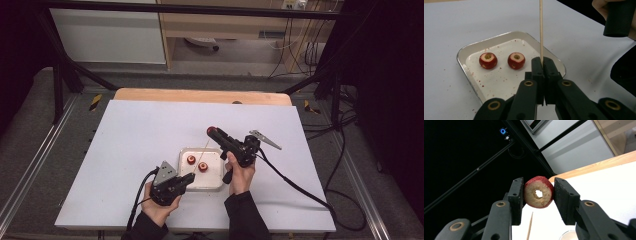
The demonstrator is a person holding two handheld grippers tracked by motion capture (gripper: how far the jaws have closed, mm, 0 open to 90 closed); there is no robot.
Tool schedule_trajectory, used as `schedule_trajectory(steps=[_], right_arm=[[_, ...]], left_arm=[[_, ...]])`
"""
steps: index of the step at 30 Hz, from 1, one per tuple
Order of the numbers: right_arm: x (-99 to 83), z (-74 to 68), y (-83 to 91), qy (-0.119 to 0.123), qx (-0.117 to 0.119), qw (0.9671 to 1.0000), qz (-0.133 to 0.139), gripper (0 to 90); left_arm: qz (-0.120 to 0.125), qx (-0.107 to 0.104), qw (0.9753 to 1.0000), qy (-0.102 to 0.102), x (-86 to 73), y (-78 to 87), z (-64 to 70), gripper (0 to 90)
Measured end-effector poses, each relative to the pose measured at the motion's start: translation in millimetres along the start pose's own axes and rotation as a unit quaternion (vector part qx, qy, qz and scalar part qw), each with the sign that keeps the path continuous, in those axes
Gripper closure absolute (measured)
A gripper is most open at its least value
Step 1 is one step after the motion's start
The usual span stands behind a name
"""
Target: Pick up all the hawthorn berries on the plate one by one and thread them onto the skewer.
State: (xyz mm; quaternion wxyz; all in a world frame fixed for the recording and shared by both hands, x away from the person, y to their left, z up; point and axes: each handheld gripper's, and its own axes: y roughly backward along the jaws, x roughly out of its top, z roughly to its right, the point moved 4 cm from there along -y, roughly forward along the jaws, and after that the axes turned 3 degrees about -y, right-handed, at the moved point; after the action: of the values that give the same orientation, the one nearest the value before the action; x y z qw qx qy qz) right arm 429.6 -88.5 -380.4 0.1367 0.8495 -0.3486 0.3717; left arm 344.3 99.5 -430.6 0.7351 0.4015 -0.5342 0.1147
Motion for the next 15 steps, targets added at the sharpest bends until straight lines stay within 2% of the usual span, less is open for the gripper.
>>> schedule_trajectory(steps=[15], right_arm=[[-0.8, -2.2, 0.5, -0.010, 0.009, 0.9999, 0.008, 61.2]], left_arm=[[0.010, 0.004, 0.9999, 0.011, 1.9, -2.8, -0.1, 88.4]])
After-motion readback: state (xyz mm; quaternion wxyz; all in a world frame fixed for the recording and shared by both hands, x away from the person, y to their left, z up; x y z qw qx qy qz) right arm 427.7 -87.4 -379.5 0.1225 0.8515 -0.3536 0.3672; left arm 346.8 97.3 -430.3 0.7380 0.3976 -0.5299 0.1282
